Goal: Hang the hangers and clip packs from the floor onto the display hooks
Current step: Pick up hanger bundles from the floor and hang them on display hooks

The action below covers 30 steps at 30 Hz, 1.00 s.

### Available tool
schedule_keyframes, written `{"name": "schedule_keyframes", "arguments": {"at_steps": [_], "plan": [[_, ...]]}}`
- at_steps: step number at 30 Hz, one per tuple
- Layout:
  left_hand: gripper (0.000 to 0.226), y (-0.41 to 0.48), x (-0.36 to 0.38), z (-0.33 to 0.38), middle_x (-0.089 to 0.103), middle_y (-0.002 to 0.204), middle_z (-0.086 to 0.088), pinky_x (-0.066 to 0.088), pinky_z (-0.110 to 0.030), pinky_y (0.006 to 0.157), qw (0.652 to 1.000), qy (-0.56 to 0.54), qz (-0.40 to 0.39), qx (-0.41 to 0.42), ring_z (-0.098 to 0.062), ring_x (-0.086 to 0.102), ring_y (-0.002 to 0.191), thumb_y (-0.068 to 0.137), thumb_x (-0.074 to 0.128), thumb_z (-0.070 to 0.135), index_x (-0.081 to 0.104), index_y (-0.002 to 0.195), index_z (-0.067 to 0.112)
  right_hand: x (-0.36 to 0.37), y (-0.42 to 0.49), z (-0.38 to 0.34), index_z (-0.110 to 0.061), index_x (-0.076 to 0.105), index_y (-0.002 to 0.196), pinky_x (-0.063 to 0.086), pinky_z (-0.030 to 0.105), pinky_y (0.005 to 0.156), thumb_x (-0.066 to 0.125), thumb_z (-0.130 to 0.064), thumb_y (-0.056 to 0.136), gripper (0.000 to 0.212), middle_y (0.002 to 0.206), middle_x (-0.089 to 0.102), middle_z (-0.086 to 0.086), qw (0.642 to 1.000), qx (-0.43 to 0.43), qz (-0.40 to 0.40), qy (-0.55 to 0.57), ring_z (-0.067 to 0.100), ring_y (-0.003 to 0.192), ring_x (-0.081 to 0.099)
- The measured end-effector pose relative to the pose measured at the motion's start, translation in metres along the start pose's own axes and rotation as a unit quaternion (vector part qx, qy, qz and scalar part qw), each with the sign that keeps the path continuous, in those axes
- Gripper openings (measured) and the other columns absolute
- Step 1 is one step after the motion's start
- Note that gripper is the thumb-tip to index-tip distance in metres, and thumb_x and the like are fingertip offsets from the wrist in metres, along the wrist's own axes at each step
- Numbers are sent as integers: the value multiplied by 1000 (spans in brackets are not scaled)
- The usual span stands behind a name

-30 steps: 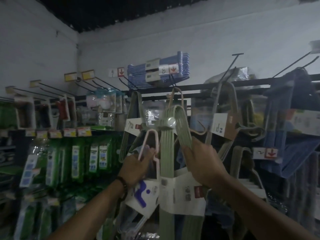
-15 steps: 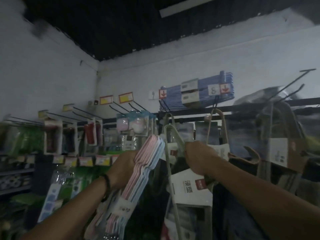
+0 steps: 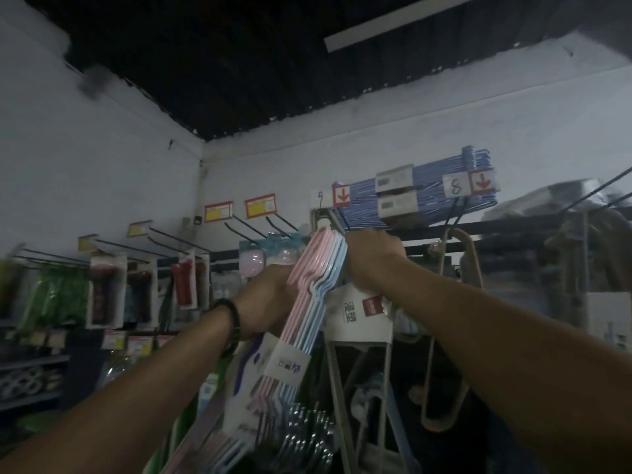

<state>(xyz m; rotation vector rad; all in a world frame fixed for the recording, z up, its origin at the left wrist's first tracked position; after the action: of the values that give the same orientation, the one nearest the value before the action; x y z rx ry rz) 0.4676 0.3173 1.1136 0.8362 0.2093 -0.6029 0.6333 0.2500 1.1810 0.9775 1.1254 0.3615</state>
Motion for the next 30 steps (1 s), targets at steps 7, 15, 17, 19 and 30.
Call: {"name": "schedule_keyframes", "arguments": {"at_steps": [7,15,17,19,30], "plan": [[44,15,-3,6,62,65,4,43,-25,60,972,202,52,108,-2,56,51,105,47,55,62,75,26,2,0,2,-13,64,116,45,40,65,66,-19,93,24,109,72,9,990,12,141,8,33,99,70],[45,46,13,-5,56,66,3,42,-27,57,965,244,40,92,-8,48,51,107,45,56,59,78,25,31,1,22,-17,63,100,51,40,70,62,-23,97,7,93,62,6,996,14,47,74,24,80,59],[46,51,6,-6,59,63,3,46,-29,54,976,205,40,62,-9,52,49,103,49,62,66,85,22,33,9,20,-16,64,105,58,43,77,66,-23,96,12,94,62,5,997,-13,17,77,25,86,64],[46,52,0,-5,68,67,2,50,-28,53,985,165,34,37,-12,59,52,99,53,65,70,94,22,33,18,20,-17,62,103,60,44,81,69,-26,95,14,97,64,6,997,-32,-1,76,22,83,64],[42,49,-12,27,75,67,14,50,-18,47,985,157,41,52,-5,69,51,101,52,60,72,93,24,-12,40,17,-12,53,92,43,31,64,66,-25,99,19,77,50,3,993,-83,-79,-14,16,64,48]]}}
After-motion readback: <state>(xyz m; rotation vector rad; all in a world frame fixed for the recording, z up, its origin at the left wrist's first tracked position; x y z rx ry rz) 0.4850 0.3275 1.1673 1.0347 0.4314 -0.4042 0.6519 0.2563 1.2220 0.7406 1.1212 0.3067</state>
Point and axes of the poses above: each hand's wrist, its own y-axis towards the middle knuckle, its own x-axis out of the palm, z = x × y, the point moved 3 cm from there along y, towards the middle knuckle
